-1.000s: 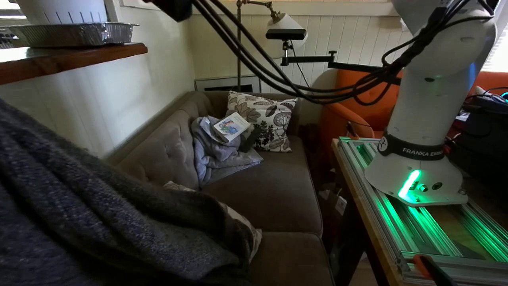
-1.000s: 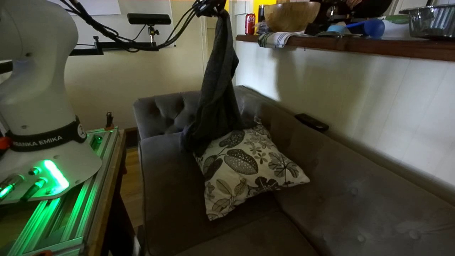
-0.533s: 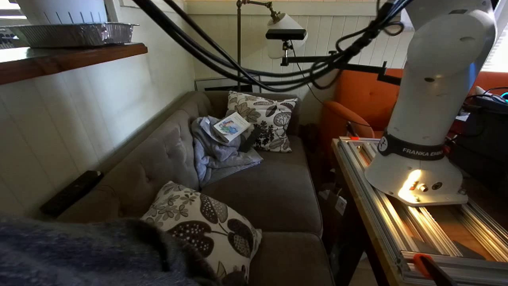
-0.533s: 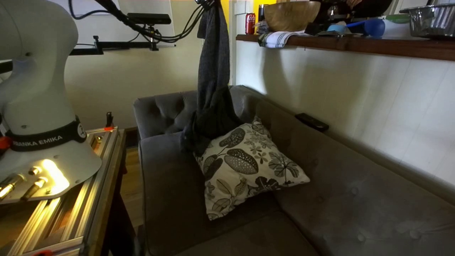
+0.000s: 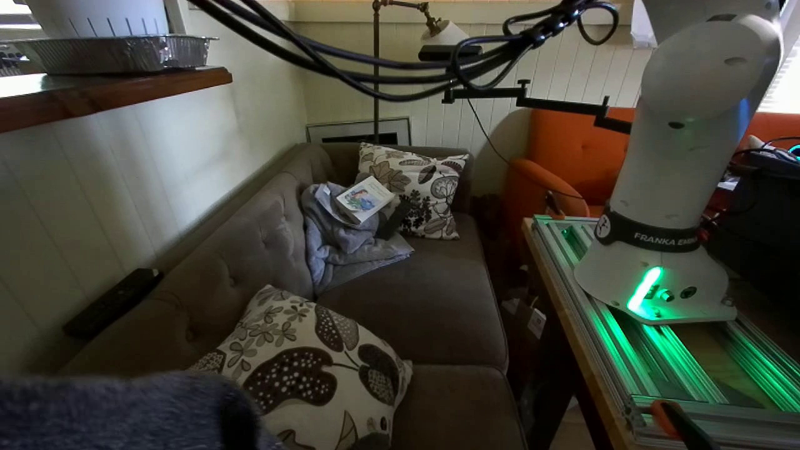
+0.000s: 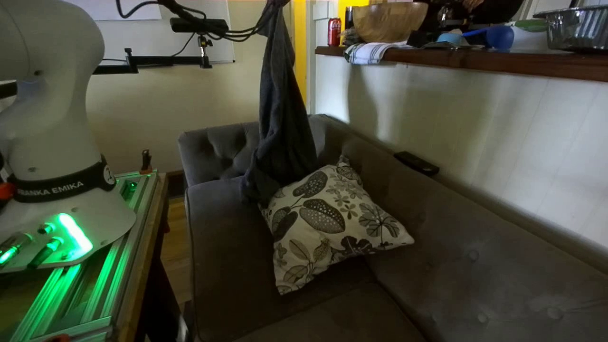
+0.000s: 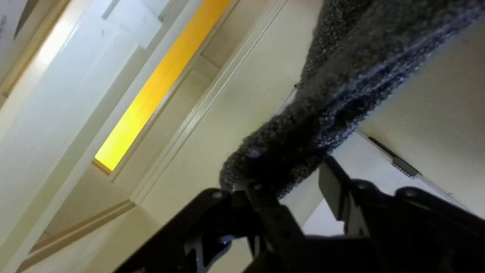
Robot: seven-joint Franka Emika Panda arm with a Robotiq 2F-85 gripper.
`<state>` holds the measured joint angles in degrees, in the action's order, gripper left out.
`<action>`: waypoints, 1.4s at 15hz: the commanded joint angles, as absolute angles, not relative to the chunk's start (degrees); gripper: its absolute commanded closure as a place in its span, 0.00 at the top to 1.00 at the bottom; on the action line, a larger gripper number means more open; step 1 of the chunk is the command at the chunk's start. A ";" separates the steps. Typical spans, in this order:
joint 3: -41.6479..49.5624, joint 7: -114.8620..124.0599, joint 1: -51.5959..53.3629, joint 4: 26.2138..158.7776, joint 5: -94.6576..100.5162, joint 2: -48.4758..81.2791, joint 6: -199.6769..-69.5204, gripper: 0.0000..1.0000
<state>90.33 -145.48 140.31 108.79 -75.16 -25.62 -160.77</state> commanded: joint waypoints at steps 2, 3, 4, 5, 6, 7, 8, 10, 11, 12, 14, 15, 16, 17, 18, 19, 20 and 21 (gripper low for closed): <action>96.13 -128.14 140.38 113.01 -66.07 -16.97 -160.58 0.77; 97.14 -124.35 140.39 113.81 -63.83 -15.25 -160.48 0.85; 98.21 -120.69 140.40 114.40 -60.76 -13.50 -160.13 0.91; 99.49 -117.05 140.40 115.18 -58.65 -11.23 -158.69 0.99; 100.93 -113.21 140.41 115.81 -56.68 -8.98 -156.34 1.00; 102.10 -109.37 140.42 116.17 -54.05 -7.63 -153.74 1.00; 103.00 -105.52 140.42 116.24 -51.03 -6.57 -151.07 1.00; 104.49 -97.61 140.41 115.23 -43.21 -5.21 -145.19 1.00; 105.05 -93.34 140.40 114.47 -38.95 -4.24 -142.76 1.00; 105.69 -89.13 140.38 113.64 -34.79 -3.52 -140.44 1.00; 107.56 -82.72 140.37 112.99 -29.00 -1.89 -135.31 1.00; 107.64 -81.71 138.84 113.69 -29.17 0.08 -132.53 1.00; 108.10 -82.24 136.85 114.99 -31.31 2.68 -130.08 1.00; 109.17 -83.74 134.97 116.39 -34.62 6.30 -127.20 1.00; 110.86 -84.69 133.99 117.53 -36.95 9.55 -124.18 1.00; 113.26 -85.14 133.72 118.73 -38.99 12.85 -120.91 1.00; 116.04 -84.54 134.22 119.87 -39.89 15.33 -118.07 1.00; 119.37 -83.98 135.12 121.19 -40.79 17.99 -115.11 1.00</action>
